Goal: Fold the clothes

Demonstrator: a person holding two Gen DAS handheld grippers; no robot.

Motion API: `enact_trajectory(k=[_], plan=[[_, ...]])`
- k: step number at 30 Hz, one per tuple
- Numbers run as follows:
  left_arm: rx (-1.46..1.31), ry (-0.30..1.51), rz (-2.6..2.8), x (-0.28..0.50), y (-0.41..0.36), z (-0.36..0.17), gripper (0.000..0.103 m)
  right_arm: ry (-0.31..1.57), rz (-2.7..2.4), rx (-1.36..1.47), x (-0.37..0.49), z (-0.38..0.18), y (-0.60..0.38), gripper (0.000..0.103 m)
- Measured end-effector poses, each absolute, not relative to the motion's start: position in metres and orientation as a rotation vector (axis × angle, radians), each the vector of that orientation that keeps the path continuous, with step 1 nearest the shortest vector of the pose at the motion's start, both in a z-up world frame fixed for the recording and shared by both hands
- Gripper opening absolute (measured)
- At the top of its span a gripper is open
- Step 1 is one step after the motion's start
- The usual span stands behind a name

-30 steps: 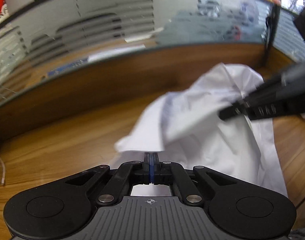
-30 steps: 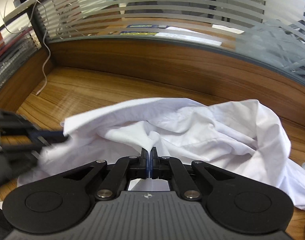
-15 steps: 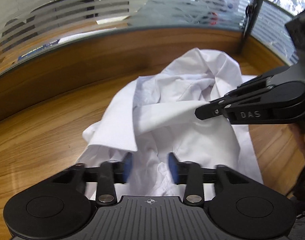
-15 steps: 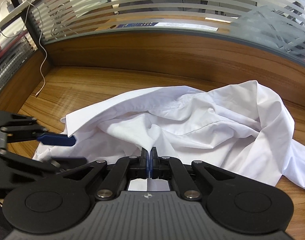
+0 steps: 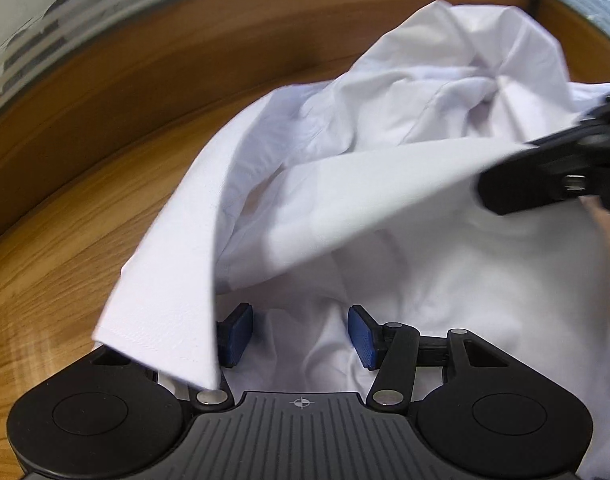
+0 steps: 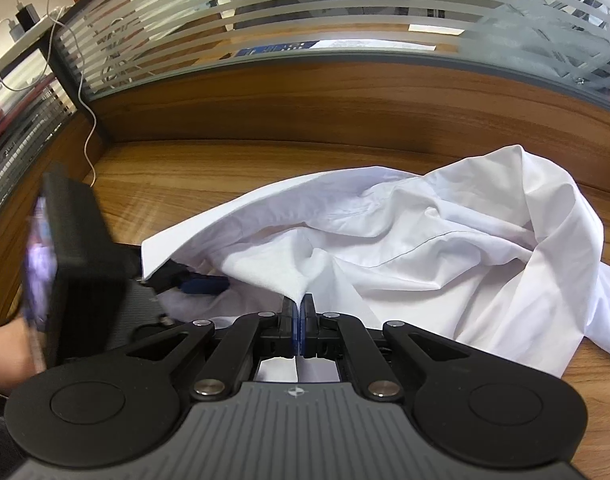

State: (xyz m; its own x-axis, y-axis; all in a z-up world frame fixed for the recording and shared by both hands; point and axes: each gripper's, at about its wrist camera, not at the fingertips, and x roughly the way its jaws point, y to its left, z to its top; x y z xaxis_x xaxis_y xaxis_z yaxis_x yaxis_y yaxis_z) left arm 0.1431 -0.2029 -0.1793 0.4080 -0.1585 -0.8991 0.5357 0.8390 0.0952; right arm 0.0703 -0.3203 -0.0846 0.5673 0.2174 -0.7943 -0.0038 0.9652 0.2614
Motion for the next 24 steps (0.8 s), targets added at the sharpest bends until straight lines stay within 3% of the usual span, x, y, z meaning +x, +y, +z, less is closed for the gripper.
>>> enact_trajectory(k=[2,5,11,20,24], plan=[[0.403,1.077,-0.428,0.145,-0.201,-0.184,0.035,0.964,0.138,0.235,0.071,-0.085,-0.318,0.001],[0.366,1.068,-0.431,0.143,-0.191,-0.179,0.016,0.963,0.137,0.222,0.071,-0.085,-0.316,0.001],[0.208,1.013,-0.446,0.132,-0.156,-0.135,0.006,0.933,0.121,0.235,0.07,-0.074,-0.325,0.001],[-0.118,0.868,-0.567,0.101,-0.102,-0.032,0.005,0.876,0.041,0.181,0.067,-0.051,-0.338,0.001],[-0.193,0.884,-0.544,0.099,-0.078,-0.026,0.005,0.892,-0.009,0.167,0.066,-0.058,-0.344,0.001]])
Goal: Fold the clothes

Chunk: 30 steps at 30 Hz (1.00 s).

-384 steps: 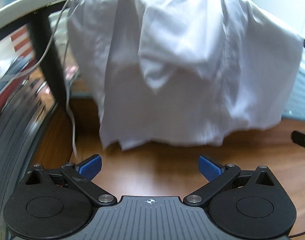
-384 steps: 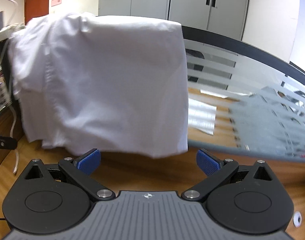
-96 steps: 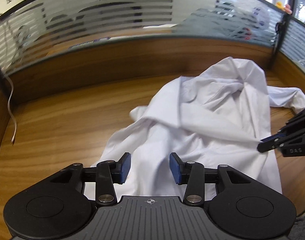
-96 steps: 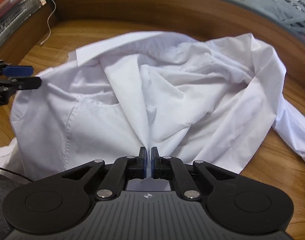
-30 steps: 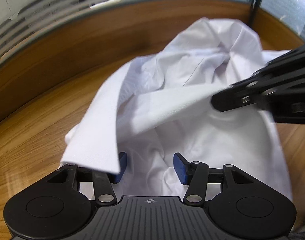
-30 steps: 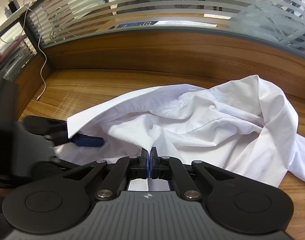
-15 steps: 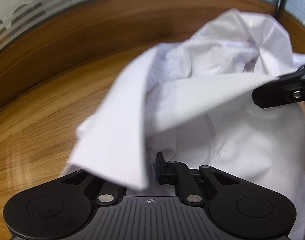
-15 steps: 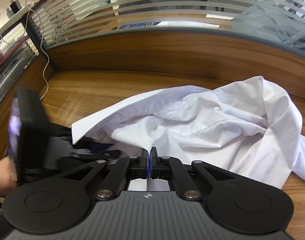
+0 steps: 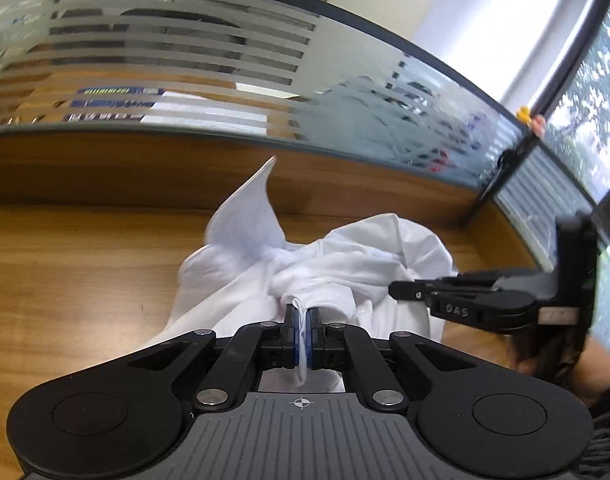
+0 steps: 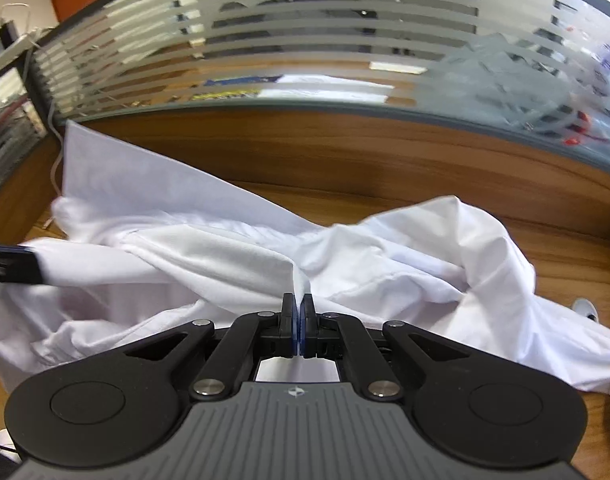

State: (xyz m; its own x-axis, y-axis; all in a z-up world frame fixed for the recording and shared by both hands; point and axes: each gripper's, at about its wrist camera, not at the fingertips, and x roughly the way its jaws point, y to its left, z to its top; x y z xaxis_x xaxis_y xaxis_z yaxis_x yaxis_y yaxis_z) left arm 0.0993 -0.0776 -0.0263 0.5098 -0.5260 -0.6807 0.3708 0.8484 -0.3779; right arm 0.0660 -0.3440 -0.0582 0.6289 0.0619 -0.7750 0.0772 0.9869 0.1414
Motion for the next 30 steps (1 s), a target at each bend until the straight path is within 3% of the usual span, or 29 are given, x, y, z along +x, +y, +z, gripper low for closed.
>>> enact_trajectory(k=[6,16,30], plan=[[-0.282,0.952,-0.507,0.104,-0.065,-0.047,0.005,0.926,0.033,0.136,0.057,-0.059,-0.336,0.006],[-0.301,0.951,-0.52,0.105,-0.075,-0.047,0.005,0.883,0.355,0.131,0.06,-0.009,-0.295,0.008],[-0.33,0.945,-0.393,0.112,-0.052,-0.059,0.005,1.14,0.506,-0.06,0.061,-0.076,-0.248,0.001]])
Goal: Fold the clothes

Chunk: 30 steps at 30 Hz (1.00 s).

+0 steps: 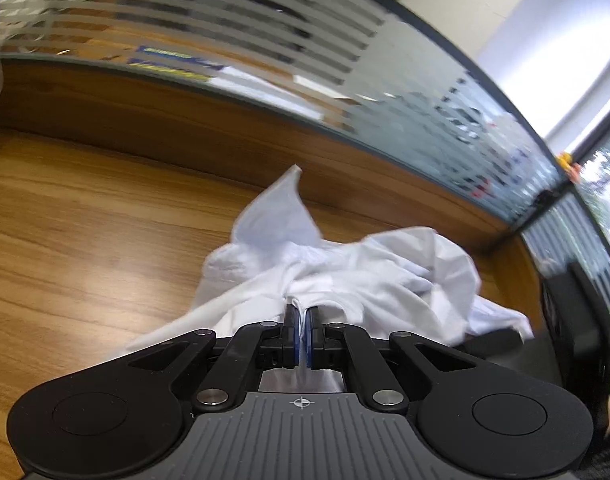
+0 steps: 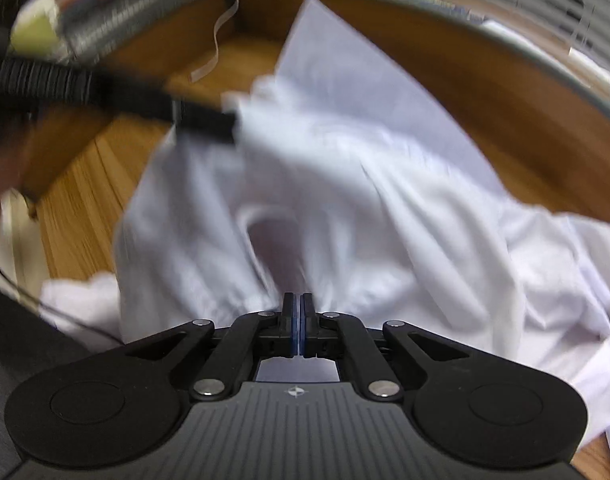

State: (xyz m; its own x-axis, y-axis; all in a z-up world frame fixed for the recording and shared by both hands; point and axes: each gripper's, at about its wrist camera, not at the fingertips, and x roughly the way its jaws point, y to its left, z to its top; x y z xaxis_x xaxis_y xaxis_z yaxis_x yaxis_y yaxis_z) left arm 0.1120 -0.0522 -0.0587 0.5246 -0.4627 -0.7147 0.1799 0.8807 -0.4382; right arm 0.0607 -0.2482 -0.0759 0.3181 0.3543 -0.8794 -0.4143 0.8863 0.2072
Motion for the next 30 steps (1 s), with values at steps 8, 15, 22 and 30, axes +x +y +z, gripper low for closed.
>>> enact_trajectory(k=[8,15,22,30], plan=[[-0.275,1.014,-0.326,0.119,-0.049,-0.083,0.008,1.16,0.499,0.033,0.034,-0.093,-0.255,0.001],[-0.217,0.964,-0.398,0.111,-0.059,-0.056,0.02,1.059,0.471,0.113,0.038,-0.076,-0.263,0.003],[-0.182,0.976,-0.355,0.101,-0.051,-0.068,0.047,1.008,0.483,0.208,0.065,-0.065,-0.265,0.004],[-0.174,1.023,-0.408,0.08,-0.036,-0.094,0.074,1.064,0.548,0.115,0.096,-0.075,-0.244,0.004]])
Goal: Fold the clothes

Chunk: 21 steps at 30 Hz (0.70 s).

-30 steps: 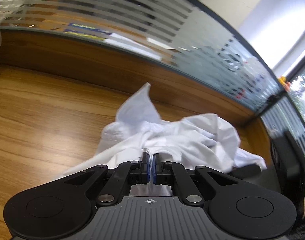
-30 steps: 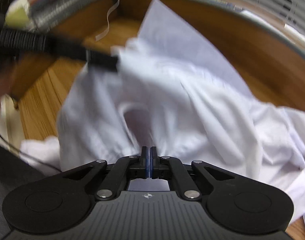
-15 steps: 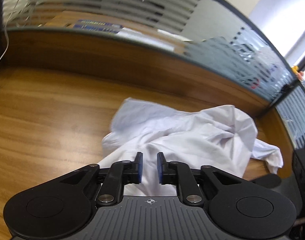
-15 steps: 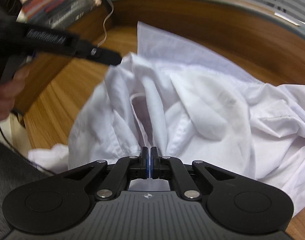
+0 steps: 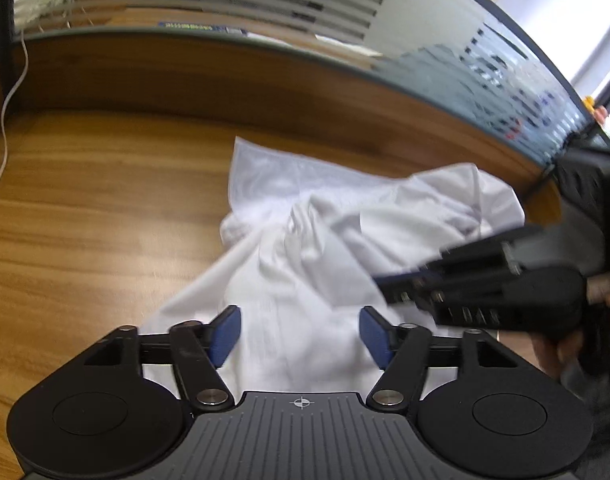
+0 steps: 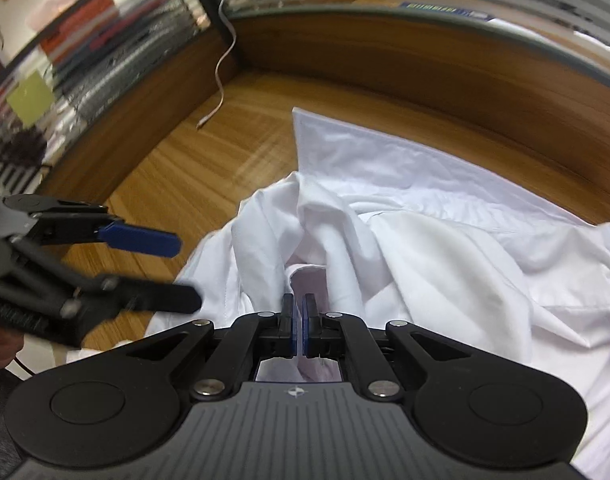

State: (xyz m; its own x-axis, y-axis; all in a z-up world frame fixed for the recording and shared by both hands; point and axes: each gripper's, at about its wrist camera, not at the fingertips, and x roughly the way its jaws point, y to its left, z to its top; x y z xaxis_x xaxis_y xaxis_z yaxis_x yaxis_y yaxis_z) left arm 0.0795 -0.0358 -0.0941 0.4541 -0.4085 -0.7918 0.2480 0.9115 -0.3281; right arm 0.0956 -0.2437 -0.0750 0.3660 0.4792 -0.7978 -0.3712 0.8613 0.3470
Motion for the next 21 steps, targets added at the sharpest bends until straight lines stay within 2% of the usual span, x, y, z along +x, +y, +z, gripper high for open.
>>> enact_trajectory(k=[1,2,4,13,16,17,18,21], plan=[[-0.166,1.028,-0.413,0.077,-0.035,-0.098,0.078,1.071,0.557,0.109,0.099,-0.077,-0.242,0.006],[-0.158,1.032,-0.418,0.075,-0.035,-0.103,0.081,1.079,0.565,0.103,0.102,-0.08,-0.24,0.015],[-0.137,1.048,-0.424,0.071,-0.036,-0.113,0.084,1.096,0.569,0.086,0.102,-0.084,-0.239,0.024],[-0.092,1.106,-0.455,0.066,-0.041,-0.152,0.086,1.14,0.616,0.093,0.114,-0.104,-0.229,0.024],[-0.098,1.119,-0.462,0.069,-0.045,-0.16,0.086,1.149,0.624,0.086,0.118,-0.111,-0.224,0.022],[-0.098,1.121,-0.463,0.07,-0.047,-0.162,0.087,1.148,0.624,0.084,0.119,-0.112,-0.223,0.007],[-0.097,1.12,-0.463,0.071,-0.048,-0.162,0.087,1.142,0.626,0.086,0.119,-0.111,-0.223,0.002],[-0.085,1.114,-0.449,0.074,-0.054,-0.163,0.087,1.113,0.619,0.098,0.115,-0.1,-0.226,0.002]])
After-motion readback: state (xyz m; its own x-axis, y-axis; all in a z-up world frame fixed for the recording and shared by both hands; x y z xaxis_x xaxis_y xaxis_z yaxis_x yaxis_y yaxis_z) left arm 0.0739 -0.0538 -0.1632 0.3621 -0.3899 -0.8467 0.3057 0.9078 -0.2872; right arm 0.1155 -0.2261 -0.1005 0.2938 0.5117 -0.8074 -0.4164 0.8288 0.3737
